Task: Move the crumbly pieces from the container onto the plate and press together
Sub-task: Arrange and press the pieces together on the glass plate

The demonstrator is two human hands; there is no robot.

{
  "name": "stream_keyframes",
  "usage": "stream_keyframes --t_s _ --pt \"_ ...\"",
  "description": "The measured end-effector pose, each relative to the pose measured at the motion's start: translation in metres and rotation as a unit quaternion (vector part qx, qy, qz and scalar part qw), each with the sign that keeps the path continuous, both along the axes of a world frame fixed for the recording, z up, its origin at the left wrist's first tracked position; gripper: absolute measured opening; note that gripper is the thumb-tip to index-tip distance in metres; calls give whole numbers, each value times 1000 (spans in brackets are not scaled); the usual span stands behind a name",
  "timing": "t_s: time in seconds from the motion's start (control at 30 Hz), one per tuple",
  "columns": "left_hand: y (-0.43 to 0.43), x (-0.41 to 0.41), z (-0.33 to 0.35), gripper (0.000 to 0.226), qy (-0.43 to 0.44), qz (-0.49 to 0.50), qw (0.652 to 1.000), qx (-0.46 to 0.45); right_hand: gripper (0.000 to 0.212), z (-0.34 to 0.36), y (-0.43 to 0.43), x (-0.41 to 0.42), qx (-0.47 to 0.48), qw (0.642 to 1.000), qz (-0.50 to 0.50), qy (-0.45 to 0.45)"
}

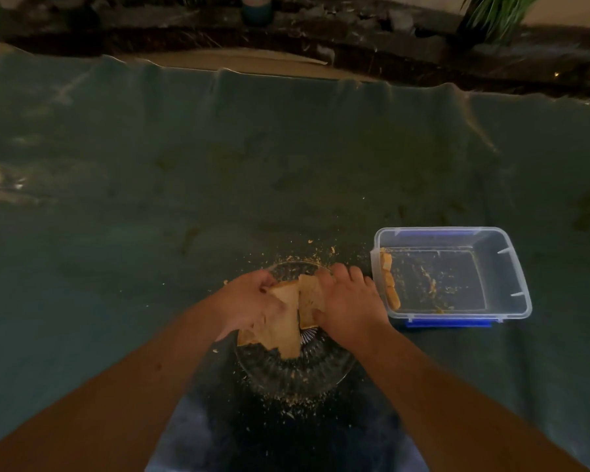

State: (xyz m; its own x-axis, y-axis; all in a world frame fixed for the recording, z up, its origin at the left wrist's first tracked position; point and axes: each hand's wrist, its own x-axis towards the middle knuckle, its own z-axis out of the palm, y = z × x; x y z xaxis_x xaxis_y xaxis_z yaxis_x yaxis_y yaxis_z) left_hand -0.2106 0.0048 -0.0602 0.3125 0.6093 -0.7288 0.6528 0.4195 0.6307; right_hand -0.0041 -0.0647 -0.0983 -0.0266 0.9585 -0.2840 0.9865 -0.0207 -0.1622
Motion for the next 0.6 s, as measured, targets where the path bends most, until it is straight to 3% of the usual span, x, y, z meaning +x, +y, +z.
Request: stream_keyframes --t_s 0.07,0.1,0.17,0.23,0.33,0.6 --pt "-12 -9 -2 37 10 -49 997 -54 73 1 -3 1 -2 1000 3 8" --pt "-18 -12 -6 36 35 -89 995 -33 73 1 -5 1 -3 1000 2 10" --pt "-29 -16 -17 36 132 -192 969 86 70 2 -8 1 -5 1000 7 9" --pt "-40 -17 -28 43 207 -261 918 216 60 1 -14 -1 -10 999 29 16" --pt "-54 -14 -43 52 226 -320 868 306 45 -3 -27 -4 -18 996 75 41" --pt "-55 0 -51 53 274 -296 843 356 43 -7 -30 -7 -7 998 64 26"
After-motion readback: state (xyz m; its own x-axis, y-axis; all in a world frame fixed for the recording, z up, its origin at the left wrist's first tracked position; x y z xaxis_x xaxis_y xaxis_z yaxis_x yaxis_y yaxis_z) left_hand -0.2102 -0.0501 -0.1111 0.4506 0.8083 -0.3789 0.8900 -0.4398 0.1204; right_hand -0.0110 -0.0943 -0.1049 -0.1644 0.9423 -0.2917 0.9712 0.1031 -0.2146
